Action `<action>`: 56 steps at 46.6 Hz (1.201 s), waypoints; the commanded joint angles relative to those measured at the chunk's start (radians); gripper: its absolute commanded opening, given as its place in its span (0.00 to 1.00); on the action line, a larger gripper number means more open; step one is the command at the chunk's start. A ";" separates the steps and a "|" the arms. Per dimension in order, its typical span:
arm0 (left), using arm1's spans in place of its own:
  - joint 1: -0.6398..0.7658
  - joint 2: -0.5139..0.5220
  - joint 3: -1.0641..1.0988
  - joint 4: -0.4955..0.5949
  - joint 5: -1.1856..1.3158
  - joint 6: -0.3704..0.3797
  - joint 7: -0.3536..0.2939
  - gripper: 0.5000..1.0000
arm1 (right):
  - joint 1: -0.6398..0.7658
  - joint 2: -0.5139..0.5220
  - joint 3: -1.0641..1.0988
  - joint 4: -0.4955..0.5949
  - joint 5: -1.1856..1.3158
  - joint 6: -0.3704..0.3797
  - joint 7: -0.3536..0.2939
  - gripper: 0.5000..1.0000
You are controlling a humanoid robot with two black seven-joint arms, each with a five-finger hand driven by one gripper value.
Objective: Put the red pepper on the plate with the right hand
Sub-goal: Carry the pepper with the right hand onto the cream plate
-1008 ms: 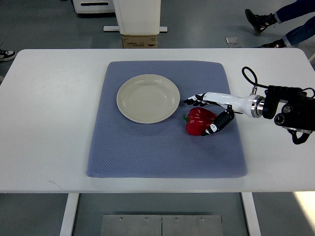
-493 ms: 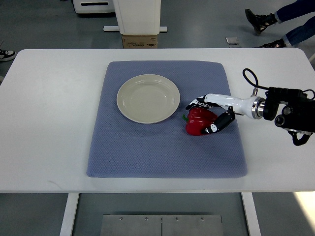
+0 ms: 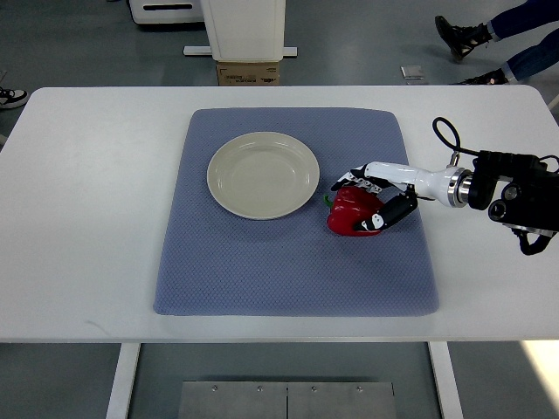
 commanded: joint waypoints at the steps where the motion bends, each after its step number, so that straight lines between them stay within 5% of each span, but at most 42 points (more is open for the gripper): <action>1: 0.000 0.000 0.000 0.000 0.000 0.000 0.000 1.00 | 0.007 -0.001 0.006 -0.005 0.001 -0.001 0.000 0.00; 22: 0.000 0.000 0.000 0.000 0.000 0.000 0.000 1.00 | 0.022 0.067 0.165 -0.047 0.010 -0.014 -0.073 0.00; 56: 0.000 0.000 0.000 0.000 0.000 0.000 0.000 1.00 | -0.016 0.445 0.276 -0.327 0.021 -0.014 -0.166 0.00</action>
